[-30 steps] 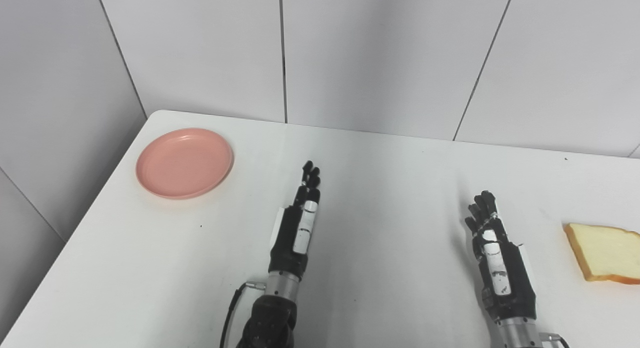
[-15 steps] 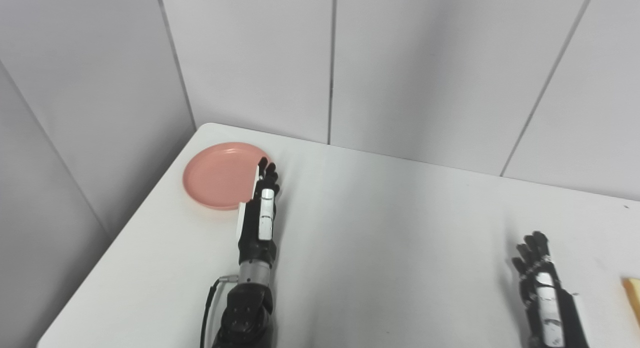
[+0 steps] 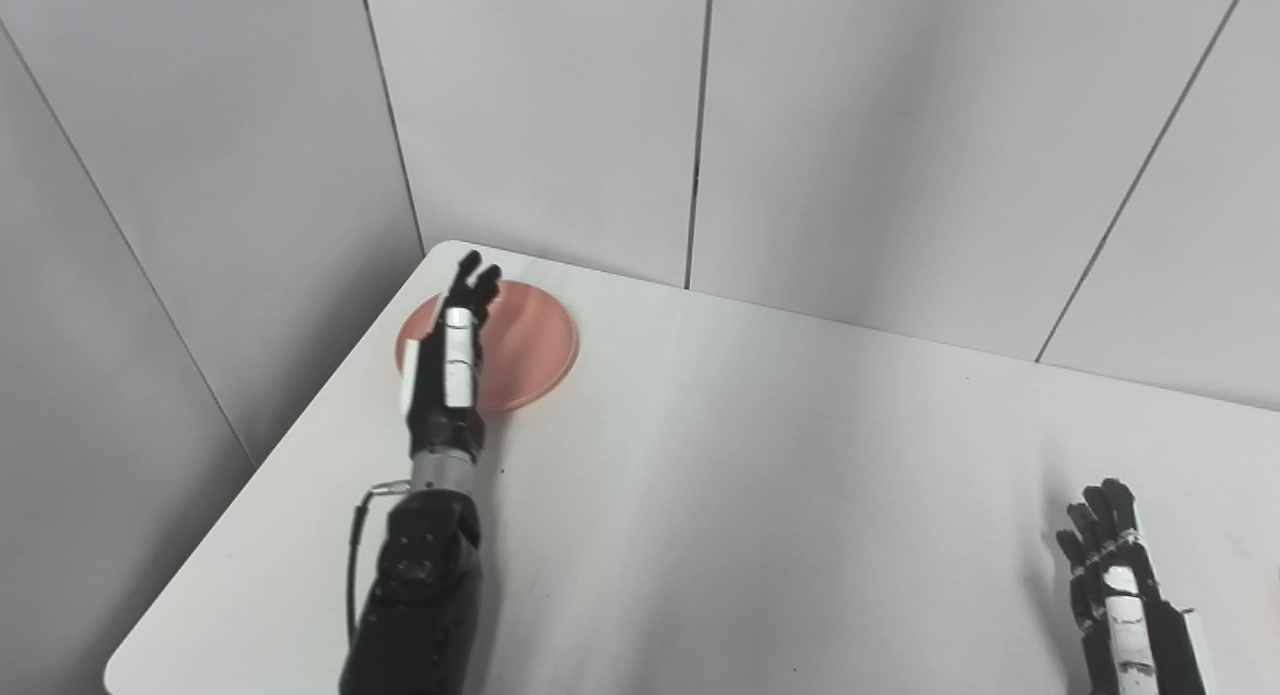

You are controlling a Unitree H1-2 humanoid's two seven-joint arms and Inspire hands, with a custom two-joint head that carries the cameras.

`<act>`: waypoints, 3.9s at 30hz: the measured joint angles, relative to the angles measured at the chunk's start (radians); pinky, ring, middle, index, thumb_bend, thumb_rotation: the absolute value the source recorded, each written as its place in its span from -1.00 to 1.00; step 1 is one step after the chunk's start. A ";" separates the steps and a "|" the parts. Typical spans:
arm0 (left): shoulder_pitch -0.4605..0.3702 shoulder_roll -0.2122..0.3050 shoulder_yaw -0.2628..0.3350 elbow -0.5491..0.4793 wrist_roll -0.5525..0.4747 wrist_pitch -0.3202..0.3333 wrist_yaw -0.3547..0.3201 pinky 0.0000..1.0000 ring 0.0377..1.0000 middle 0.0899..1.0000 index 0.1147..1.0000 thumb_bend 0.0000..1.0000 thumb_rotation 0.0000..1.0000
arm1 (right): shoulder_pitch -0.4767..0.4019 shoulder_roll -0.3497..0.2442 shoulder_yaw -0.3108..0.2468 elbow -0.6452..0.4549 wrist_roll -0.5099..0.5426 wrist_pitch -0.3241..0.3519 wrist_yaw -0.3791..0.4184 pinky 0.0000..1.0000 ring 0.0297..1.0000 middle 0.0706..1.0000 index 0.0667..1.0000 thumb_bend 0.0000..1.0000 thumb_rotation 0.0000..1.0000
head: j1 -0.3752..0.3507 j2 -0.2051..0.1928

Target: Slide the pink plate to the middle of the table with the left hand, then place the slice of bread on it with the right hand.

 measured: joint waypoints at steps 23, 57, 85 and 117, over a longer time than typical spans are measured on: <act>-0.099 0.257 0.077 0.226 -0.019 0.007 0.014 0.51 0.56 0.52 0.49 0.74 0.98 | 0.008 -0.003 -0.005 0.002 0.012 -0.018 0.016 1.00 1.00 1.00 1.00 0.39 0.75 | 0.049 -0.034; -0.238 0.284 0.024 0.641 -0.078 -0.091 -0.149 0.66 0.61 0.54 0.50 0.71 1.00 | 0.012 0.000 -0.016 0.007 0.013 -0.034 0.013 1.00 0.96 0.98 1.00 0.46 0.79 | 0.038 -0.072; -0.226 0.198 -0.007 0.576 -0.154 -0.056 -0.246 0.69 0.69 0.64 0.58 0.72 0.96 | 0.010 0.000 -0.022 0.002 0.001 -0.034 0.013 1.00 1.00 1.00 1.00 0.50 0.77 | -0.046 -0.028; -0.046 0.019 -0.138 0.180 -0.183 0.147 -0.332 0.82 0.76 0.69 0.63 0.67 0.98 | 0.068 0.049 0.019 -0.082 -0.066 0.040 -0.051 1.00 1.00 1.00 1.00 0.31 0.63 | -0.406 0.152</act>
